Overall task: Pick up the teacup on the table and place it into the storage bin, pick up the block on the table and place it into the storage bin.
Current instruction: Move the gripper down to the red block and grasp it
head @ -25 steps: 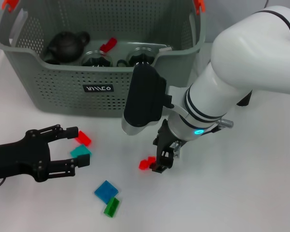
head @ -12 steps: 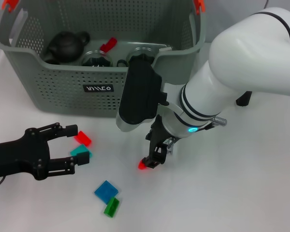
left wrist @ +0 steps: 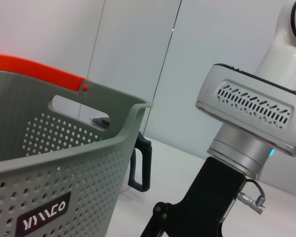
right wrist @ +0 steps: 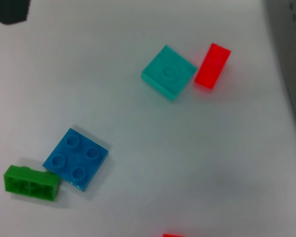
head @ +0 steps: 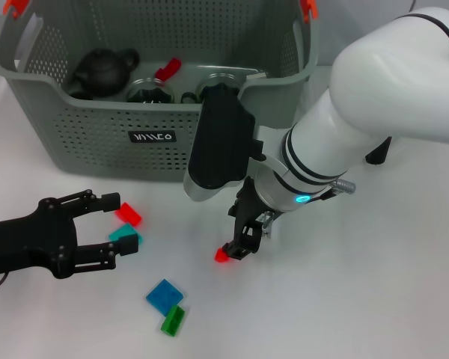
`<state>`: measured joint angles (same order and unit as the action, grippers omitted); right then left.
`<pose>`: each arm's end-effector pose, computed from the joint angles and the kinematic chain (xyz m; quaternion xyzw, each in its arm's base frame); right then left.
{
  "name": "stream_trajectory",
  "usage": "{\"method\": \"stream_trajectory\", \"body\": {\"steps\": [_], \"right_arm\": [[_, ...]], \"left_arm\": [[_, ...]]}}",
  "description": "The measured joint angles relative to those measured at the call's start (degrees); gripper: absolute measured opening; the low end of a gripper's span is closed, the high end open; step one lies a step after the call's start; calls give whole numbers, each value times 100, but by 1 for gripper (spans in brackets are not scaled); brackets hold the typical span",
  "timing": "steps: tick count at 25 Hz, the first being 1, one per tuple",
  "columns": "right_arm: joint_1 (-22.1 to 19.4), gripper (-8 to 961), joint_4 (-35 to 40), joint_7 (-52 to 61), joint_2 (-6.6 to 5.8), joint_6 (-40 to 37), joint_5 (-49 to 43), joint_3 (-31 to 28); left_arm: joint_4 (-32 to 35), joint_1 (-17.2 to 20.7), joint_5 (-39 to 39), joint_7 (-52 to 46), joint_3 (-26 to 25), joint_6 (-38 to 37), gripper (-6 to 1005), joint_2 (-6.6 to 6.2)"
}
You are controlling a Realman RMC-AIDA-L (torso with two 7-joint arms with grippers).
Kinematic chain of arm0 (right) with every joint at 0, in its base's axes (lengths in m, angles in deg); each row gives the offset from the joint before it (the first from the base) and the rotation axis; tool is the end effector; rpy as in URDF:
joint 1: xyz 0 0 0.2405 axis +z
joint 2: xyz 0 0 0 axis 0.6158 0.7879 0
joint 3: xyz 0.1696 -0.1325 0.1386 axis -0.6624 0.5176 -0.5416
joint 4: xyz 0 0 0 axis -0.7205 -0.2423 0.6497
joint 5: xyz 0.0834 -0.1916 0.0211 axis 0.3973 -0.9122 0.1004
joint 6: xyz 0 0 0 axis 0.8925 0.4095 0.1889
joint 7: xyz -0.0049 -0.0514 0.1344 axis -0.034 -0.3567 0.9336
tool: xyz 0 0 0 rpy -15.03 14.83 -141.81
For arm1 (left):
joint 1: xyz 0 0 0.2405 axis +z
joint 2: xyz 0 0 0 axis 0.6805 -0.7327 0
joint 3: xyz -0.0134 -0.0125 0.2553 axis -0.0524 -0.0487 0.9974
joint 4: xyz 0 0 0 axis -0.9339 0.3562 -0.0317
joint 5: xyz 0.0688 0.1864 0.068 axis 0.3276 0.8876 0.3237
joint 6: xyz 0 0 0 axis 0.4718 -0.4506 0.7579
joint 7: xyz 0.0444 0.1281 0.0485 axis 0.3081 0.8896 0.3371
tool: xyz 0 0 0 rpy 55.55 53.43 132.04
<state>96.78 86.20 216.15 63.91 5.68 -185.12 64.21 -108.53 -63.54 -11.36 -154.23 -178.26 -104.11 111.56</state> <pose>0.0996 0.3586 -0.1472 -0.9694 0.0305 -0.2248 0.0939 -0.3172 0.2600 0.0332 -0.9189 -0.2241 -0.2926 0.1408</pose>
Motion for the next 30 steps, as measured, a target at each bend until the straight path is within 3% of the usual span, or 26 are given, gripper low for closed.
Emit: {"method": "stream_trajectory", "body": {"steps": [14, 30], "right_arm": [[-16, 639, -12, 0, -25, -477, -34, -80], [-24, 638, -61, 37, 34, -101, -2, -13]], "left_arm": [[6, 17, 7, 4, 0, -25, 854, 18], [9, 27, -9, 17, 0, -22, 855, 53]]}}
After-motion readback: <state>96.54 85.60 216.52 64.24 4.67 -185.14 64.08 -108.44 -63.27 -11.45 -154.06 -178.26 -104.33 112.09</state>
